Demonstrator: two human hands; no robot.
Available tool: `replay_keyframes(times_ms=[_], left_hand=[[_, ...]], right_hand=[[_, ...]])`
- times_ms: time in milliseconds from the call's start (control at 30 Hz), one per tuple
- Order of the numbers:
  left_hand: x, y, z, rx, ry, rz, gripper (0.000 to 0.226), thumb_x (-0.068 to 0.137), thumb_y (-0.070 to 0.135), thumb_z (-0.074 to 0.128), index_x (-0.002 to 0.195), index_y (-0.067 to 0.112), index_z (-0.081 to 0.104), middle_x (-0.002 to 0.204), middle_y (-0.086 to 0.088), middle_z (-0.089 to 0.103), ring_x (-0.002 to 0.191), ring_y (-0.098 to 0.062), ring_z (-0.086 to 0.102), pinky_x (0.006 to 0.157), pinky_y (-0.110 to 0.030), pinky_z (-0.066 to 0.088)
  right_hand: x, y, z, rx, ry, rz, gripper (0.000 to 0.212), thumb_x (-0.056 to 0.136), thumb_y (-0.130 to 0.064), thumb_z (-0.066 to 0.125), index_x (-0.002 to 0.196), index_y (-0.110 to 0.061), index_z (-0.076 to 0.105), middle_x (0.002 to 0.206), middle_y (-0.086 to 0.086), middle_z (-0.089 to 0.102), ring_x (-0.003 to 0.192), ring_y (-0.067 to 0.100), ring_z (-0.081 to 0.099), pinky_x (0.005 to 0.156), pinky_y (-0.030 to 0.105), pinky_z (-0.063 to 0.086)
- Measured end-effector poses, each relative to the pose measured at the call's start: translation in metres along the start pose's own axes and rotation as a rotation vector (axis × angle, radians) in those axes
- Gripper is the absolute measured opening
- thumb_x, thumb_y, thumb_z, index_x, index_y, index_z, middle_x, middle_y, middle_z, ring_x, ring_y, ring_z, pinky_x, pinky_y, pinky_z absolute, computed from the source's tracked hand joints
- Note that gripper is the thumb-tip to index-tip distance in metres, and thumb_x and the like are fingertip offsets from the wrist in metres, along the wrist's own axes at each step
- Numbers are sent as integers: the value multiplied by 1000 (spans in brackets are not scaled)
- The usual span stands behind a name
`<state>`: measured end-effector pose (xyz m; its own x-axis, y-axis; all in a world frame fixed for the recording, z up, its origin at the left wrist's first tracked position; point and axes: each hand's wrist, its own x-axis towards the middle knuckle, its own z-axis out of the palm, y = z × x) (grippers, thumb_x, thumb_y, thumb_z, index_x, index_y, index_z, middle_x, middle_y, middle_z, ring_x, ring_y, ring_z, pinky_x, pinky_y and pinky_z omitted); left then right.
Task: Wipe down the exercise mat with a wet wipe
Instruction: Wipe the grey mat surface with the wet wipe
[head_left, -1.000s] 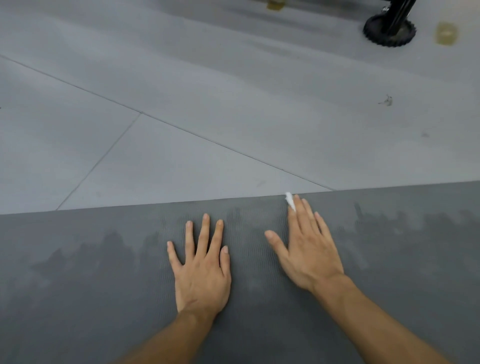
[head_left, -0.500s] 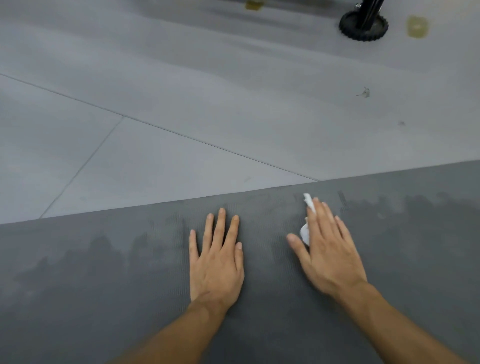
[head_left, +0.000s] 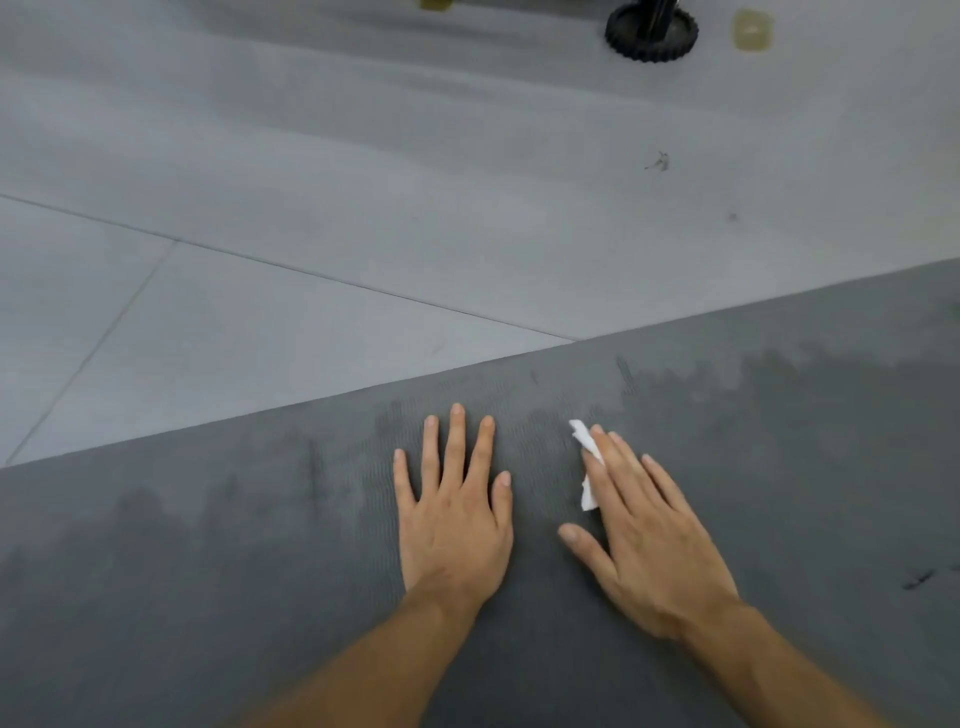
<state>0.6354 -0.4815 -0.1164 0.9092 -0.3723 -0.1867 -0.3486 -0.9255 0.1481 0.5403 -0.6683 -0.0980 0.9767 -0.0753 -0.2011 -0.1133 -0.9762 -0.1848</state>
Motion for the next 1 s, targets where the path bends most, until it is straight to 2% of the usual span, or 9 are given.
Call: replay_keyframes(times_ms=[133, 200, 333, 467, 600, 700, 833, 900, 1000], left_hand=[[0, 1, 2, 4, 2, -8, 63, 101, 55, -5, 160, 38, -16, 169, 7, -24, 155, -20, -24, 126, -55, -8], [0, 2, 3, 5, 9, -13, 63, 100, 55, -5, 161, 38, -15, 170, 6, -21, 156, -20, -22, 126, -55, -7], [3, 4, 3, -11, 36, -24, 63, 103, 54, 2, 163, 38, -4, 173, 3, -6, 158, -22, -13, 126, -57, -3], [4, 4, 3, -16, 33, -25, 62, 103, 55, 4, 163, 39, 2, 173, 1, 6, 159, -23, -7, 126, -58, 0], [4, 3, 3, -21, 46, -17, 61, 104, 55, 13, 163, 38, 14, 170, -1, 19, 159, -27, 5, 125, -61, 10], [5, 1, 5, -12, 51, -9, 61, 104, 56, 11, 163, 39, 13, 171, -1, 17, 159, -28, 4, 125, -61, 9], [6, 2, 7, 1, 40, 1, 63, 103, 56, 5, 163, 39, 5, 173, 2, -1, 159, -28, -5, 125, -62, 5], [7, 4, 8, 6, 37, 6, 63, 102, 55, 4, 163, 38, 1, 173, 4, -7, 159, -28, -8, 124, -62, 2], [7, 4, 8, 13, 47, 18, 63, 103, 52, 6, 163, 37, 1, 172, 6, -8, 159, -25, -10, 124, -63, 0]], right_hand=[[12, 35, -9, 76, 68, 240, 93, 93, -76, -6, 165, -17, 1, 173, -4, -5, 157, 7, -9, 128, 31, -3], [19, 37, -13, 151, 89, 298, 96, 90, -79, -6, 165, -18, -3, 173, -4, -4, 157, 7, -9, 126, 29, -5], [16, 6, -12, 264, 64, 135, 88, 93, -79, 6, 162, -27, -15, 172, -8, -8, 156, 6, -16, 128, 31, -2], [0, -1, 1, 151, 23, -82, 85, 102, -72, 19, 165, -19, -2, 172, -9, -5, 158, 9, -8, 126, 35, 7], [23, 32, -6, 87, 68, 59, 83, 99, -73, 0, 164, -21, -8, 173, -6, -4, 157, 7, -9, 129, 37, 7], [52, 51, -11, 87, 108, 219, 85, 98, -68, -5, 165, -16, -1, 173, -2, -3, 158, 10, -6, 129, 34, 2], [87, 40, -15, 194, 108, 330, 81, 100, -61, 9, 164, -12, 1, 173, 3, -4, 158, 16, -5, 129, 35, 1], [98, 21, -17, 251, 96, 287, 77, 103, -57, 14, 164, -14, -5, 173, 2, -5, 158, 14, -8, 129, 36, 0], [95, 1, -15, 236, 61, 93, 72, 105, -53, 14, 164, -17, -7, 172, -3, -7, 157, 9, -13, 129, 36, -1]])
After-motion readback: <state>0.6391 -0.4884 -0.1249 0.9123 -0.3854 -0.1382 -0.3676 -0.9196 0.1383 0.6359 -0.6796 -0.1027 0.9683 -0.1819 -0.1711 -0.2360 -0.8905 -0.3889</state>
